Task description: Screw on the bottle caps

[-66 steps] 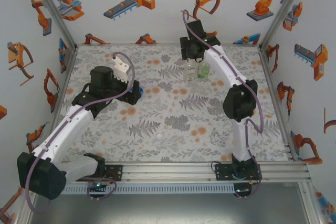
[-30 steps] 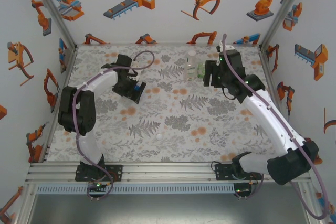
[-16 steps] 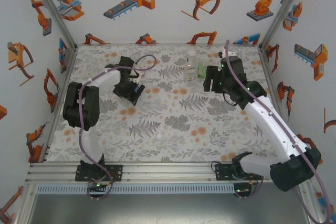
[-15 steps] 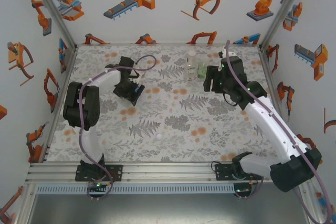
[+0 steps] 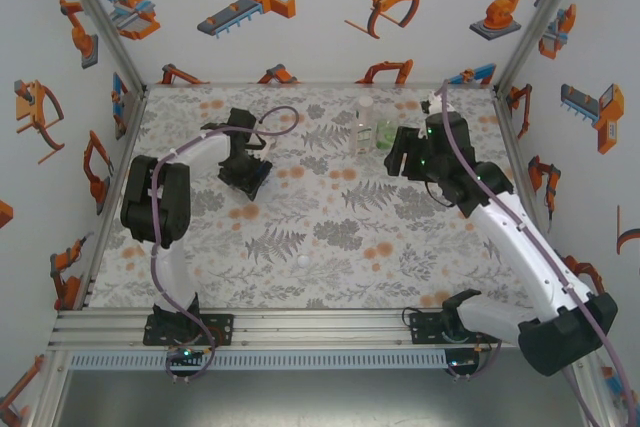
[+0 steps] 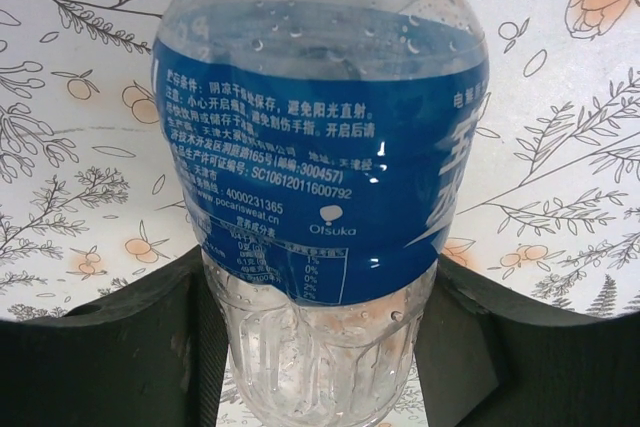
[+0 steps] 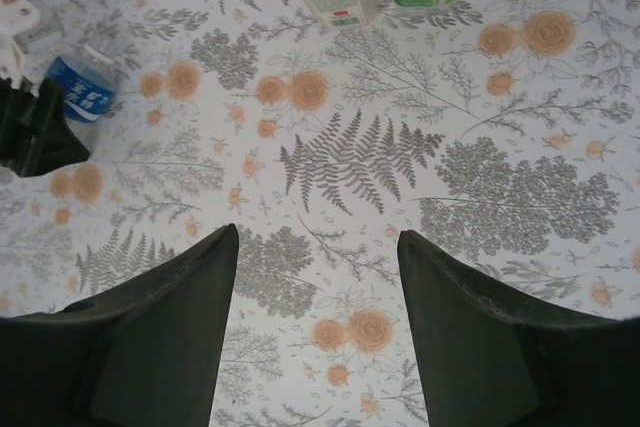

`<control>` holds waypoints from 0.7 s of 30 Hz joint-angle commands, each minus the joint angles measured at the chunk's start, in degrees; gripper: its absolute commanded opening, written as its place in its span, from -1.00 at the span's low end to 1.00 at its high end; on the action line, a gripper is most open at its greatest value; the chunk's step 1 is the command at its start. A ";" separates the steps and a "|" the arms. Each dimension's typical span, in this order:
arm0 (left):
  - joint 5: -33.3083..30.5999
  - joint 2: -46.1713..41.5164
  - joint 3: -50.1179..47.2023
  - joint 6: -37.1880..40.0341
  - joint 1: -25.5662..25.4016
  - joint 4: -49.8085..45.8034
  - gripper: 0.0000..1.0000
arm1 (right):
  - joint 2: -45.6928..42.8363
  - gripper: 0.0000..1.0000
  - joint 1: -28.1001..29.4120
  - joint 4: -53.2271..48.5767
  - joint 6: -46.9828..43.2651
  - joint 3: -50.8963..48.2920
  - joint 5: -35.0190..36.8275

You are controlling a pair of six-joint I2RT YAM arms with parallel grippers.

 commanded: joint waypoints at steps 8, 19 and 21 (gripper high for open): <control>3.39 -12.13 -0.34 -1.77 -6.39 -2.65 -0.16 | -4.51 0.20 -0.22 8.88 8.47 -4.70 -9.49; 27.75 -29.75 -8.42 -12.43 -7.41 11.17 -0.19 | -3.83 0.20 0.92 28.80 18.83 -9.99 -20.93; 33.42 -33.11 -11.06 -14.84 -7.47 16.75 -0.19 | -3.38 0.20 1.63 34.23 21.26 -11.16 -22.33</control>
